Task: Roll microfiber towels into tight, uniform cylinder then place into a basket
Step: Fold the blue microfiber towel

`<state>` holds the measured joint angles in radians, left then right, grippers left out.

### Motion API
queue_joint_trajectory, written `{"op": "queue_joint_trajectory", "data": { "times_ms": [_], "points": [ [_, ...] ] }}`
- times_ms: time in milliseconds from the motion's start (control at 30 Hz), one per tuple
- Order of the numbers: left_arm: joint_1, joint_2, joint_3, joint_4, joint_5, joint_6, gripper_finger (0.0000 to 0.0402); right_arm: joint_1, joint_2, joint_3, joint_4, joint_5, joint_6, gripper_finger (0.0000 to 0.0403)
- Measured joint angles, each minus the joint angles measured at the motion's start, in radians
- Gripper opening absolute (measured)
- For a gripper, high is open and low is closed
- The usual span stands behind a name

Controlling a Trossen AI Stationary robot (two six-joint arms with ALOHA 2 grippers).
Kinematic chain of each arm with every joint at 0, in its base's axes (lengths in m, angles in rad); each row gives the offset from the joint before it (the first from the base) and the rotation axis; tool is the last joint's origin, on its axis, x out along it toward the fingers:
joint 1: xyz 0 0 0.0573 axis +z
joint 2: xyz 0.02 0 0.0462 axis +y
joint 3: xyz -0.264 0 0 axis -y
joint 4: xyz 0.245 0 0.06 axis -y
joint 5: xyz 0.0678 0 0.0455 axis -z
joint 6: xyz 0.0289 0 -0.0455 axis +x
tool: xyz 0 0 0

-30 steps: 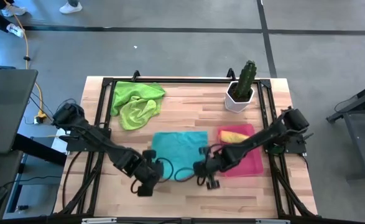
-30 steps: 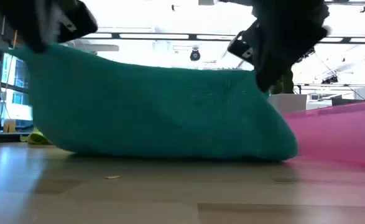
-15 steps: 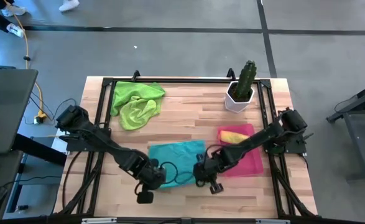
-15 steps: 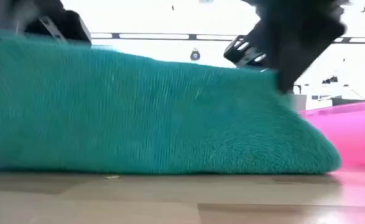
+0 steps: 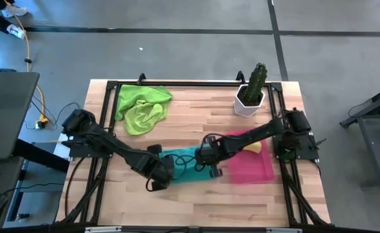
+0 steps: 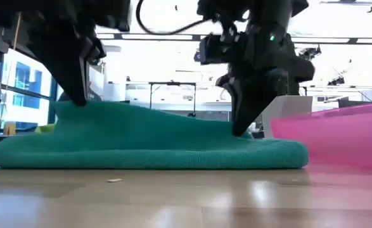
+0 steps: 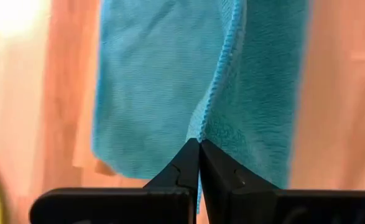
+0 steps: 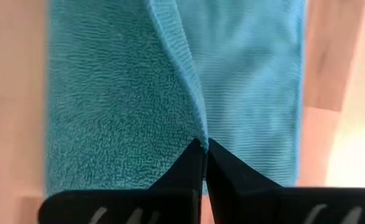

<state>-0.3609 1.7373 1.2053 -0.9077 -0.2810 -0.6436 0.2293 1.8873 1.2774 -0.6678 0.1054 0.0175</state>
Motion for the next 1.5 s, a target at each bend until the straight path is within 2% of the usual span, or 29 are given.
{"op": "queue_joint_trajectory", "data": {
  "times_ms": [367, 567, 900, 1000, 1200, 1367, 1500],
  "points": [
    [0.080, 0.159, 0.000, -0.073, -0.025, -0.034, 0.0000, -0.061, 0.009, 0.000, -0.004, 0.050, -0.002, 0.0000],
    [0.101, 0.166, 0.000, -0.098, -0.032, -0.034, 0.0000, -0.080, 0.013, 0.000, 0.003, 0.049, -0.022, 0.0000],
    [0.101, 0.153, 0.023, -0.162, -0.211, -0.008, 0.0000, -0.115, 0.013, 0.000, 0.002, 0.115, -0.071, 0.0000],
    [0.103, 0.153, 0.023, -0.175, -0.235, -0.007, 0.0000, -0.132, 0.014, 0.000, 0.004, 0.131, -0.071, 0.0000],
    [0.121, 0.153, 0.023, -0.174, -0.232, 0.000, 0.0000, -0.161, 0.014, 0.000, 0.006, 0.127, -0.071, 0.0000],
    [0.141, 0.153, 0.021, -0.173, -0.173, -0.027, 0.0000, -0.177, 0.014, 0.000, 0.008, 0.126, -0.079, 0.0000],
    [0.146, 0.153, 0.021, -0.174, -0.173, -0.032, 0.0000, -0.189, 0.014, 0.000, 0.024, 0.125, -0.108, 0.0000]
  ]
}}
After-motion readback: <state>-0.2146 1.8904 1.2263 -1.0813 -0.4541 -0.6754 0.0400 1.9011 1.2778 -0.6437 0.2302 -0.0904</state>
